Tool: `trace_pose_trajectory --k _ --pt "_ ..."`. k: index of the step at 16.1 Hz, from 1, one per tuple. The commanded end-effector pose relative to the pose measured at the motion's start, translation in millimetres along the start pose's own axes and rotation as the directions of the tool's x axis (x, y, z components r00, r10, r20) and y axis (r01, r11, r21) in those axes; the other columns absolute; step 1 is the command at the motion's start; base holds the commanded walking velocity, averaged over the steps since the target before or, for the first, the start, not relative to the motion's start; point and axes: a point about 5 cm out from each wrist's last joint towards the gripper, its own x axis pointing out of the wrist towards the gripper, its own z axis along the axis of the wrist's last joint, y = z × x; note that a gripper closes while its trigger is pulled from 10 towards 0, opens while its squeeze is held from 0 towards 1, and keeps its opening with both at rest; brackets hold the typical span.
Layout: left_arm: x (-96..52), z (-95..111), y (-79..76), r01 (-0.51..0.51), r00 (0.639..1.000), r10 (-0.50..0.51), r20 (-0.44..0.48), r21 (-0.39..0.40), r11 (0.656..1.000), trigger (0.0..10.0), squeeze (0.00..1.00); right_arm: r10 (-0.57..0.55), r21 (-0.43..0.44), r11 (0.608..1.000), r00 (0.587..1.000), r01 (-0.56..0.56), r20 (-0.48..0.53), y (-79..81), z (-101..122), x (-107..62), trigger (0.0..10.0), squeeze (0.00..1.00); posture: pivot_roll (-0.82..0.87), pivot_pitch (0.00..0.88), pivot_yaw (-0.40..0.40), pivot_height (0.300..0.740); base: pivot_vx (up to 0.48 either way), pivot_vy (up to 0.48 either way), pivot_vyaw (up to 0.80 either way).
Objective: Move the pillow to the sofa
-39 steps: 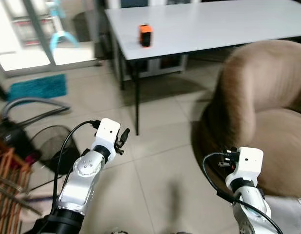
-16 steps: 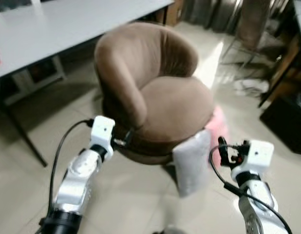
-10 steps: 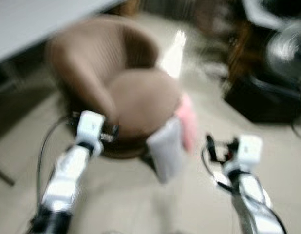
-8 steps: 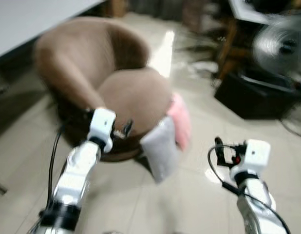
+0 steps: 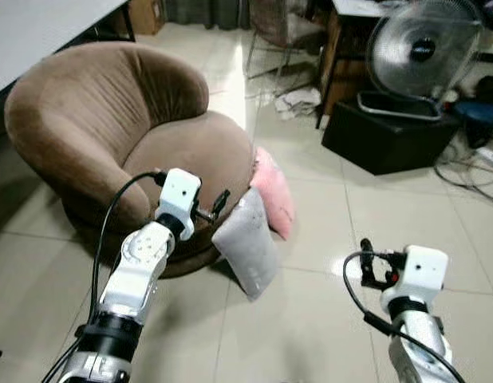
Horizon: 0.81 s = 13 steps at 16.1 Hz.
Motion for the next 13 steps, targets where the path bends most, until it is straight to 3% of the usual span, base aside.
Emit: trace_pose_trajectory --k 1,13 --pt "2.0 3.1 0.2 0.011 1.0 -0.011 0.014 0.003 1.0 10.0 0.0 0.0 0.009 1.0 1.0 0.0 0.027 1.3 5.7 -0.1 10.0 0.0 0.04 0.036 0.01 0.74 0.352 0.0 0.0" --pt "2.4 0.1 5.1 0.01 1.0 -0.01 0.013 0.02 1.0 10.0 0.0 0.002 -0.015 1.0 0.999 -0.001 0.038 3.6 6.2 1.3 10.0 0.0 0.05 0.022 0.011 0.74 0.373 0.0 0.0"
